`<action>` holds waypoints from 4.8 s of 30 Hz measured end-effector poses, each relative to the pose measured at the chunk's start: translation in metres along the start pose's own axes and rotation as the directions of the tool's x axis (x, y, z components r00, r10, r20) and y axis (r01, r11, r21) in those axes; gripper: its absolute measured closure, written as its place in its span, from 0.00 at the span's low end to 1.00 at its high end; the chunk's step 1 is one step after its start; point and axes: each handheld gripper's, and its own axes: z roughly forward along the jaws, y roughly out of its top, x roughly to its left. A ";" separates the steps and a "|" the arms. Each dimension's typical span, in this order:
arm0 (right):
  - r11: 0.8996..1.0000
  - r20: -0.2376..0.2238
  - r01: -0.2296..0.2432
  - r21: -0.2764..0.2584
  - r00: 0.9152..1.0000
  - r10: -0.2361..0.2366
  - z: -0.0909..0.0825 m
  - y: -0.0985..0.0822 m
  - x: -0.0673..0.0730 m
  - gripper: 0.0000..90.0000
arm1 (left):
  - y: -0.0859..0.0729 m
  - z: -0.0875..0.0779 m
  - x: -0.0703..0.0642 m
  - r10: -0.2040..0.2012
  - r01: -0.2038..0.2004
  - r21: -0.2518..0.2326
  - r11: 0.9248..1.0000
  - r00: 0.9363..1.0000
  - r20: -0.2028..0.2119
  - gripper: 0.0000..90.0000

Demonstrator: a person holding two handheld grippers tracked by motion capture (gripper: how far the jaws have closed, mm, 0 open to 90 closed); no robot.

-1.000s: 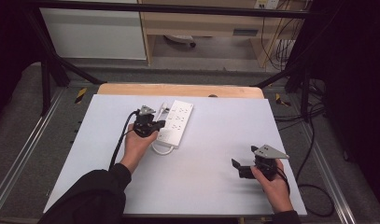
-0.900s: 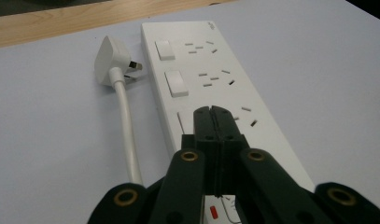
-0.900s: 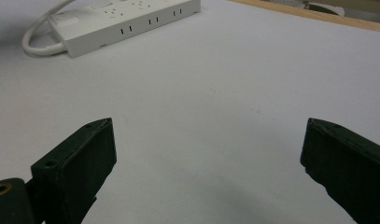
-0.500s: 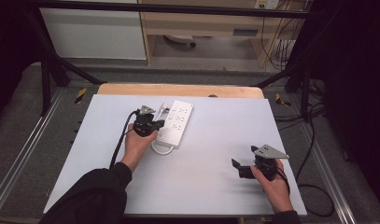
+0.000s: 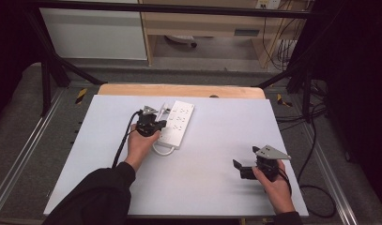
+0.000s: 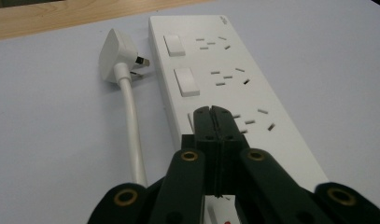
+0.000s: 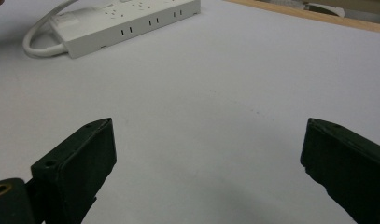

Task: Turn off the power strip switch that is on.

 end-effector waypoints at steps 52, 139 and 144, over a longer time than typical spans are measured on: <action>1.000 -0.004 0.006 0.003 1.000 -0.006 0.000 0.000 0.000 0.04 | 0.010 0.028 -0.005 0.057 -0.057 0.008 0.998 0.998 -0.034 1.00; 1.000 -0.006 0.013 0.011 1.000 -0.013 0.001 0.000 0.000 0.04 | 0.011 0.026 -0.003 0.045 -0.046 -0.006 0.999 0.999 -0.028 1.00; 1.000 -0.004 0.014 0.011 1.000 -0.014 0.001 0.000 0.000 0.04 | 0.012 0.024 -0.005 0.048 -0.049 -0.012 0.999 0.999 -0.019 1.00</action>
